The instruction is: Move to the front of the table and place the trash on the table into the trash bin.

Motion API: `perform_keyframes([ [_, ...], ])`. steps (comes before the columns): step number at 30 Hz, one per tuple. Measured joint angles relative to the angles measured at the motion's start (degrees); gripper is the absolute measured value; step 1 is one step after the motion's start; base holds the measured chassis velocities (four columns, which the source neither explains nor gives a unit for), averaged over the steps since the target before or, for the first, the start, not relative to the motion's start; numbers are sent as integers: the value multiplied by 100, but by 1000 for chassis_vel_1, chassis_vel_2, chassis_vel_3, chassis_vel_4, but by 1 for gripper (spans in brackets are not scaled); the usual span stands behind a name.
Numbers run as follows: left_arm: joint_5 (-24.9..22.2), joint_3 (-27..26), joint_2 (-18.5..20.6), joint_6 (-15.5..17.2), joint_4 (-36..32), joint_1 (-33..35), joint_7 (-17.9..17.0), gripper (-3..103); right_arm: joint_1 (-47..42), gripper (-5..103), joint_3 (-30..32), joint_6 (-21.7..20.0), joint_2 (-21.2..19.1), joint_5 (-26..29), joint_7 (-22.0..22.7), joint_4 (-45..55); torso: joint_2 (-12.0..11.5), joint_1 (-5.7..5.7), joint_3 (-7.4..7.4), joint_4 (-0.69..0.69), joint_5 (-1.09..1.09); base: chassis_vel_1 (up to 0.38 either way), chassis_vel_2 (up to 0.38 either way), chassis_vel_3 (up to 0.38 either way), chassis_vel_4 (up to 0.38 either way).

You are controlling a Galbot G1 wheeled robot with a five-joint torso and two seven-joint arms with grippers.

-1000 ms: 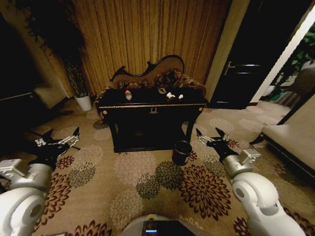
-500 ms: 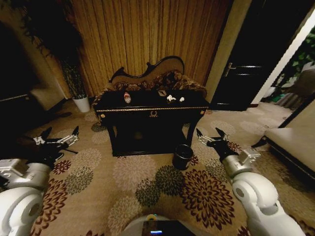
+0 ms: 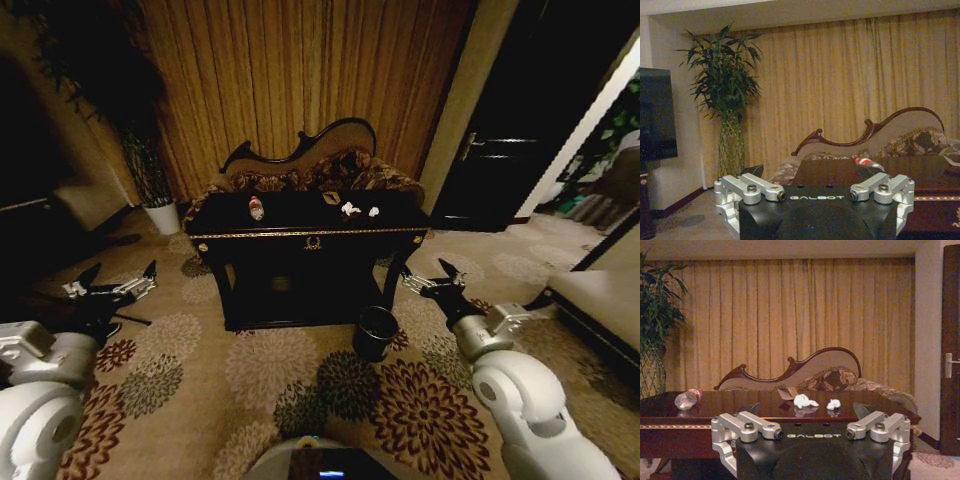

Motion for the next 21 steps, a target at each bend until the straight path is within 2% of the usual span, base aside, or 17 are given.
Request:
perform_keyframes([
  [7, 22, 51, -10, -19, -2, -3, 18, 100, 7, 100, -9, 5, -6, -9, -2, -9, 0, 0, 0, 1, 2, -199, 194, 230, -168],
  [10, 51, 101, -12, -24, -4, -10, 26, 100, 10, 100, -14, 15, -12, -11, -2, -17, -1, 1, 1, 0, 5, -274, 239, 246, -267],
  [13, 67, 143, -12, -26, 0, -32, 26, 100, 16, 100, -20, 31, -19, -10, -2, -27, -1, 2, 1, -2, -4, -291, 237, 262, -284],
  [19, 79, 182, -27, -30, 23, -40, 27, 100, 21, 100, -31, 45, -19, -6, -2, -46, -1, 2, 1, 2, 3, -247, 278, 240, -288],
  [21, 81, 186, -32, -33, 39, -39, 26, 100, 24, 100, -44, 69, -19, 8, -5, -52, -1, 2, 1, -1, -2, -258, 217, 245, -223],
])
